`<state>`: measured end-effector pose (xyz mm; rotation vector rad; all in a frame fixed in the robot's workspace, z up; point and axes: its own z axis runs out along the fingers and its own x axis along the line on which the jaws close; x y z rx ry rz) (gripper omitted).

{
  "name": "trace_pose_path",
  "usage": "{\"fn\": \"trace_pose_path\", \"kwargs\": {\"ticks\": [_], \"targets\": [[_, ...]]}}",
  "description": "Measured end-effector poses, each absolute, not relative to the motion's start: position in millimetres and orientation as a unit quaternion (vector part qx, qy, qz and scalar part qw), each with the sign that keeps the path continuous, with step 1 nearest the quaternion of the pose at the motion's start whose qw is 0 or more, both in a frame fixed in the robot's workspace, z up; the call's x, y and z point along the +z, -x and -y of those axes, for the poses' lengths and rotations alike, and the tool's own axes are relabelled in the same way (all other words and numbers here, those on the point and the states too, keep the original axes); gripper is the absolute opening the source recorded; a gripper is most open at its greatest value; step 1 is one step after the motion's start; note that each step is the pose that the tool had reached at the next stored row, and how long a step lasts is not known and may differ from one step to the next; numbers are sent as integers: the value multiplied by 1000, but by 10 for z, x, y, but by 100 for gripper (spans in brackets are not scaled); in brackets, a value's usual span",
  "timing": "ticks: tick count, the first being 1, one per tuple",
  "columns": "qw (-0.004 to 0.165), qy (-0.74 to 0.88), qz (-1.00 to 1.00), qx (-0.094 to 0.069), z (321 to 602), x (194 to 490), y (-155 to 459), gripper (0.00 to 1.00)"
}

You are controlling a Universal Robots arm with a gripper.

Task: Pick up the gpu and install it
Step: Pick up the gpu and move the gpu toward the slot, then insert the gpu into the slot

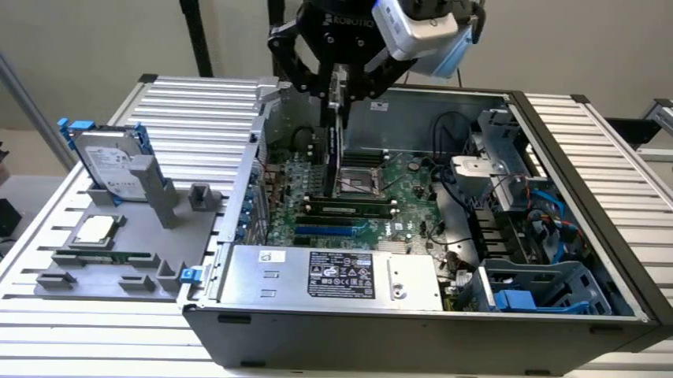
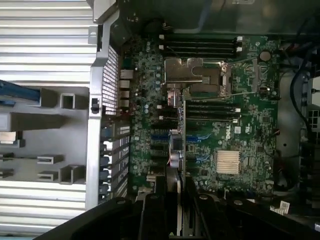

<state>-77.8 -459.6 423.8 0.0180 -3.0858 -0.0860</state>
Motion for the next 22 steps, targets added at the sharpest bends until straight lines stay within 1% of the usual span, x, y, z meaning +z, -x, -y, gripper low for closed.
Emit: {"fn": "trace_pose_path", "kwargs": {"ticks": [8, 16, 22], "targets": [[27, -5, 999, -28, 4474, 4092, 496, 0], [27, 16, 999, -28, 4458, 3948, 390, 0], [27, 16, 999, -28, 4458, 3945, 387, 0]]}}
